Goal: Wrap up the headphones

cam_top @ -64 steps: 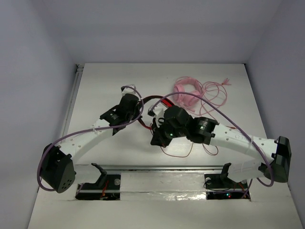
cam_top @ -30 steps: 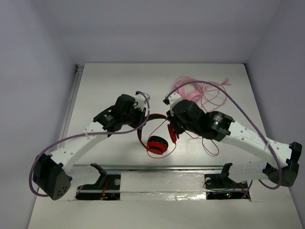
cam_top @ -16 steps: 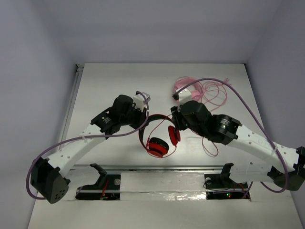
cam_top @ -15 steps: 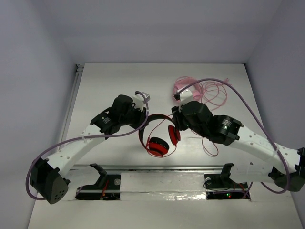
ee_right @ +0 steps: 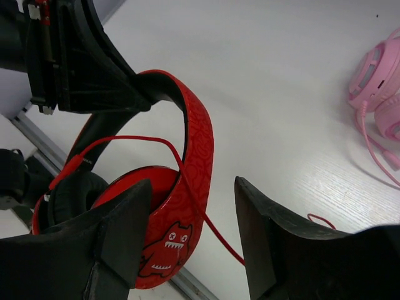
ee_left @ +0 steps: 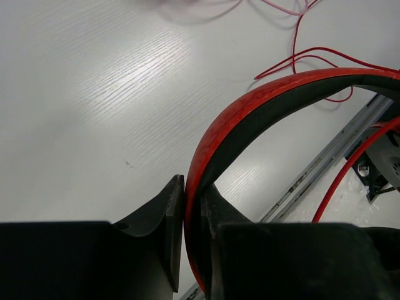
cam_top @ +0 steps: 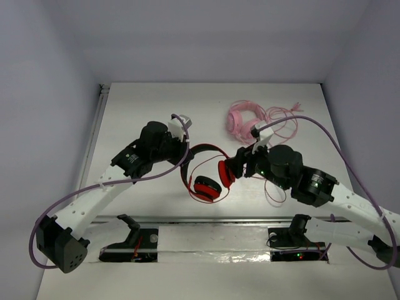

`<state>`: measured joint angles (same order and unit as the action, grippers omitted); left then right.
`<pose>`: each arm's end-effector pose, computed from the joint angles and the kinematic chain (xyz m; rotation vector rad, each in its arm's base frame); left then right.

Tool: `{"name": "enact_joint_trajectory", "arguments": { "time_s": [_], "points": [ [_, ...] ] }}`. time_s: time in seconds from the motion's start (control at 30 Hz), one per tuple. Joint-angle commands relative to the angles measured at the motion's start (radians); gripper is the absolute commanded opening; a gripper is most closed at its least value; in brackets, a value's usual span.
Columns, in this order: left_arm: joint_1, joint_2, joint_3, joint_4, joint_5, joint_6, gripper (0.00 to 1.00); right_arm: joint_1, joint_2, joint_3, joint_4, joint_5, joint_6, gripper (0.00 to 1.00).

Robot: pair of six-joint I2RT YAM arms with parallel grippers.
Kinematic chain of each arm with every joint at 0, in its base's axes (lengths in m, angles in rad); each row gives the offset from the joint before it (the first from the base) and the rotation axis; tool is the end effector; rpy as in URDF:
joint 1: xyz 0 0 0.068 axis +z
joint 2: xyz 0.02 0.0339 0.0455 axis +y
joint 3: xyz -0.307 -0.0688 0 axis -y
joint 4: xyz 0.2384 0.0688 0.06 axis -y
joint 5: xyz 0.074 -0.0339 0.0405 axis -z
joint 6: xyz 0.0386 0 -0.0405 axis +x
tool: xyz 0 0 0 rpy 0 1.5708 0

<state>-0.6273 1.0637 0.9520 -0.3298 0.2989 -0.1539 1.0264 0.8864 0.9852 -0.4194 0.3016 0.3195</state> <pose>0.1672 -0.1353 0.3675 0.6785 1.9693 -0.7888 0.0939 0.1330 0.3997 -0.4659 1.8695 0.6339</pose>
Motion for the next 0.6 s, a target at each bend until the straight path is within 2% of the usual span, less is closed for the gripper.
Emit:
{"name": "enact_joint_trajectory", "arguments": {
  "time_s": [0.0,0.17,0.3,0.33,0.57],
  "points": [
    [0.026,-0.053,0.076,0.091,0.069,-0.070,0.00,-0.020,-0.056,-0.051,0.120,-0.030,0.023,0.62],
    [0.061,-0.076,0.117,0.061,0.037,-0.081,0.00,-0.043,-0.170,-0.149,0.220,-0.018,0.069,0.63],
    [0.081,-0.088,0.134,0.044,-0.023,-0.091,0.00,-0.043,-0.277,-0.177,0.264,-0.035,0.073,0.69],
    [0.095,-0.096,0.126,0.048,-0.023,-0.098,0.00,-0.043,-0.303,-0.178,0.265,-0.033,0.072,0.74],
    [0.195,-0.137,0.155,0.058,-0.018,-0.161,0.00,-0.043,-0.244,-0.221,0.297,-0.032,0.090,0.76]
  ]
}}
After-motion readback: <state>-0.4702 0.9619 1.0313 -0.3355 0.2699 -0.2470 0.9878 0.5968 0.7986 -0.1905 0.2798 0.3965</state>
